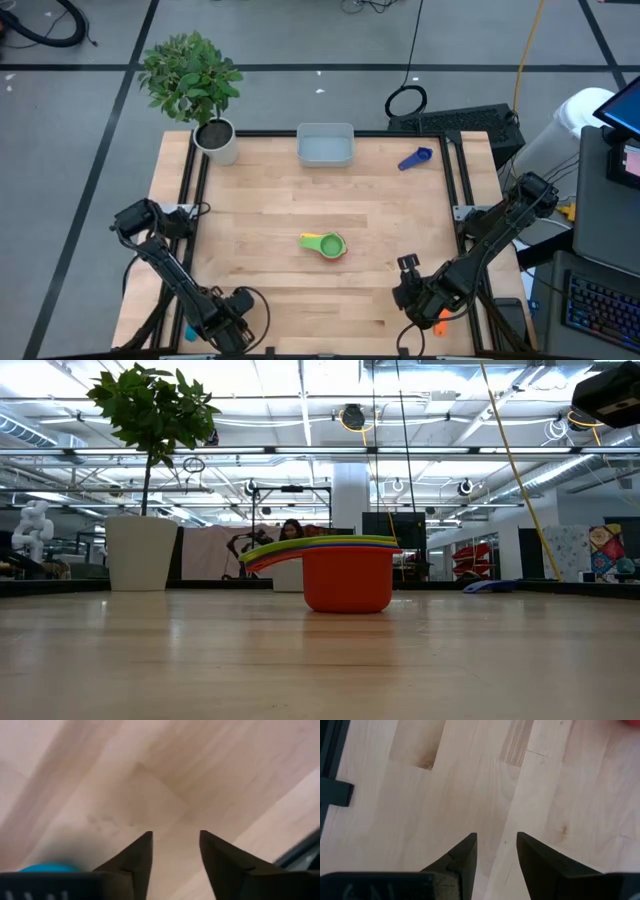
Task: Nest measuring cups in basket
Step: Stack the light blue measuring cup on top of the green measuring cup
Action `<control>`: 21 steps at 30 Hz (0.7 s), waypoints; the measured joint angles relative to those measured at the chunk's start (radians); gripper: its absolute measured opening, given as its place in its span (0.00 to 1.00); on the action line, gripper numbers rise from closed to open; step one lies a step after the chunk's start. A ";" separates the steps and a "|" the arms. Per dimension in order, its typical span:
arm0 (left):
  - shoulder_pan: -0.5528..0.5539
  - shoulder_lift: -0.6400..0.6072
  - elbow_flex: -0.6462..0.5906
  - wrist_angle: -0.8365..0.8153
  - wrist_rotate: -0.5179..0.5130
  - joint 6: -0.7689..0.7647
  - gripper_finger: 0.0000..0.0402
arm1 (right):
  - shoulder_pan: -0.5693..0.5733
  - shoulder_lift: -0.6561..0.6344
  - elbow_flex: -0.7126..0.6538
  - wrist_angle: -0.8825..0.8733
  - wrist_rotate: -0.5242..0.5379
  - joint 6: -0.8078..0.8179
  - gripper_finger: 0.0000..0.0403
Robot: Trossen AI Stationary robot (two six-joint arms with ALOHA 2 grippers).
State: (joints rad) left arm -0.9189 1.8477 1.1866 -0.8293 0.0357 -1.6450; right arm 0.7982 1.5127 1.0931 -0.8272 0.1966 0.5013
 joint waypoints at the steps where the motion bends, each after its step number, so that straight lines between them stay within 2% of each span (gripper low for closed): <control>1: 0.002 -0.003 0.000 -0.013 0.000 0.001 0.44 | 0.000 0.000 0.000 0.000 0.011 -0.003 0.33; 5: 0.014 -0.010 0.066 -0.168 0.001 0.007 0.46 | 0.000 0.000 0.000 0.000 0.017 -0.016 0.33; 8: 0.016 -0.011 0.142 -0.325 -0.002 0.017 0.44 | -0.005 0.000 0.000 0.000 0.016 -0.020 0.33; 12: 0.011 -0.011 0.194 -0.436 0.001 0.005 0.40 | -0.012 0.000 0.000 0.000 0.017 -0.020 0.33; 17: -0.021 -0.011 0.170 -0.459 0.049 -0.042 0.37 | -0.011 0.000 0.000 0.000 0.017 -0.018 0.33; 21: -0.048 -0.011 0.159 -0.459 0.084 -0.077 0.41 | -0.012 0.000 0.000 0.000 0.017 -0.018 0.33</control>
State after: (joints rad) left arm -0.9668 1.8370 1.3454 -1.2883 0.1199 -1.7221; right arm 0.7864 1.5131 1.0931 -0.8268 0.2138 0.4835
